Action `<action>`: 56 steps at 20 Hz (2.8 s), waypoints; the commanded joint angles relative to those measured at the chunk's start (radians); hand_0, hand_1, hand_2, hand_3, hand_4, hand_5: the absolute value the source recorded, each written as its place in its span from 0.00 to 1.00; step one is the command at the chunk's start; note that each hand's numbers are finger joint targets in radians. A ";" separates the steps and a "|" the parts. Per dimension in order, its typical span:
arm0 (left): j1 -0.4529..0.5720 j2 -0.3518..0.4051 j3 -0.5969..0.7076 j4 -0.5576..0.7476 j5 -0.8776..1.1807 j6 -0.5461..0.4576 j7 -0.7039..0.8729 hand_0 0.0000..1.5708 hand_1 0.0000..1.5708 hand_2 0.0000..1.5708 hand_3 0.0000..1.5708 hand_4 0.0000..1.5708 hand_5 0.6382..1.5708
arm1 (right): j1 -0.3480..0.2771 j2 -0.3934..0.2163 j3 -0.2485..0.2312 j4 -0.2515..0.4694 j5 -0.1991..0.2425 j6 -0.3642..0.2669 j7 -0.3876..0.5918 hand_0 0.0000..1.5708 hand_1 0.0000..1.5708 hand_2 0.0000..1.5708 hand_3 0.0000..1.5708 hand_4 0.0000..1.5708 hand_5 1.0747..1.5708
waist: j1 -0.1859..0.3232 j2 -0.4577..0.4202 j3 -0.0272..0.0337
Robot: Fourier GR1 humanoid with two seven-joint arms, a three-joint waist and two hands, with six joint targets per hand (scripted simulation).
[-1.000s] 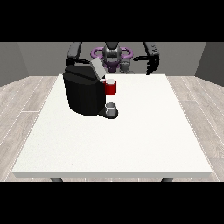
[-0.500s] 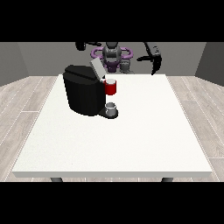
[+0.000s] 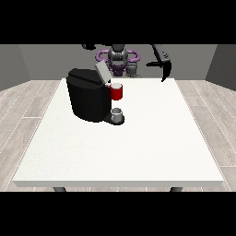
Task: Insert the coffee pod into the coffee machine and close the lid
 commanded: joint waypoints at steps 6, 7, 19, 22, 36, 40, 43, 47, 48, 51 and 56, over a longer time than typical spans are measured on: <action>0.000 -0.039 -0.081 -0.139 0.009 0.008 -0.053 0.00 0.00 0.00 0.00 0.12 1.00 | -0.196 0.006 -0.022 0.070 0.063 -0.162 0.041 0.00 0.00 0.00 0.00 0.17 1.00 | 0.088 0.162 0.0003; 0.023 -0.015 -0.072 -0.161 0.020 0.005 -0.041 0.00 0.00 0.00 0.00 0.12 1.00 | -0.204 0.006 -0.024 0.041 0.068 -0.137 0.101 0.00 0.00 0.00 0.00 0.13 1.00 | 0.083 0.141 0.0003; 0.055 -0.039 -0.095 -0.309 0.073 0.025 0.043 0.00 0.00 0.00 0.00 0.19 1.00 | -0.361 -0.052 -0.230 0.261 0.030 -0.082 0.053 0.00 0.00 0.00 0.00 0.25 1.00 | 0.113 0.212 0.0004; -0.002 -0.018 -0.096 -0.270 0.077 0.003 0.020 0.00 0.00 0.00 0.00 0.21 1.00 | -0.495 -0.042 -0.260 0.310 0.056 -0.143 0.076 0.00 0.00 0.00 0.00 0.25 1.00 | 0.129 0.264 0.0002; 0.056 0.056 -0.080 -0.277 0.111 -0.042 -0.002 0.00 0.00 0.00 0.00 0.24 1.00 | -0.510 -0.091 -0.324 0.479 0.003 -0.074 -0.054 0.00 0.00 0.00 0.00 0.23 1.00 | 0.145 0.286 0.0003; 0.015 0.019 -0.097 -0.248 0.100 -0.004 -0.026 0.00 0.00 0.00 0.00 0.23 1.00 | -0.557 -0.080 -0.315 0.503 0.017 -0.095 -0.046 0.00 0.00 0.00 0.00 0.25 1.00 | 0.144 0.314 0.0002; -0.037 0.063 -0.051 -0.156 0.106 -0.002 -0.079 0.00 0.00 0.00 0.00 0.22 1.00 | -0.597 -0.075 -0.296 0.470 0.005 -0.062 -0.024 0.00 0.00 0.00 0.00 0.28 1.00 | 0.108 0.339 -0.0001; -0.029 0.031 -0.089 -0.206 0.103 0.005 -0.037 0.00 0.00 0.00 0.00 0.23 1.00 | -0.635 -0.046 -0.270 0.526 0.067 -0.136 -0.036 0.00 0.00 0.00 0.00 0.28 1.00 | 0.162 0.321 0.0001; -0.046 0.044 -0.095 -0.226 0.123 -0.037 -0.008 0.00 0.00 0.00 0.00 0.23 1.00 | -0.636 -0.025 -0.263 0.547 0.083 -0.168 -0.035 0.00 0.00 0.00 0.00 0.29 1.00 | 0.189 0.338 0.0001; -0.017 0.029 -0.108 -0.192 0.096 -0.023 -0.070 0.00 0.00 0.00 0.00 0.23 1.00 | -0.682 -0.061 -0.261 0.526 0.076 -0.132 0.008 0.00 0.00 0.00 0.00 0.27 1.00 | 0.190 0.333 -0.0001; -0.056 0.049 -0.082 -0.131 0.113 -0.034 -0.066 0.00 0.00 0.00 0.00 0.23 1.00 | -0.731 -0.034 -0.203 0.499 0.127 -0.177 0.123 0.00 0.00 0.00 0.00 0.24 1.00 | 0.190 0.335 -0.0008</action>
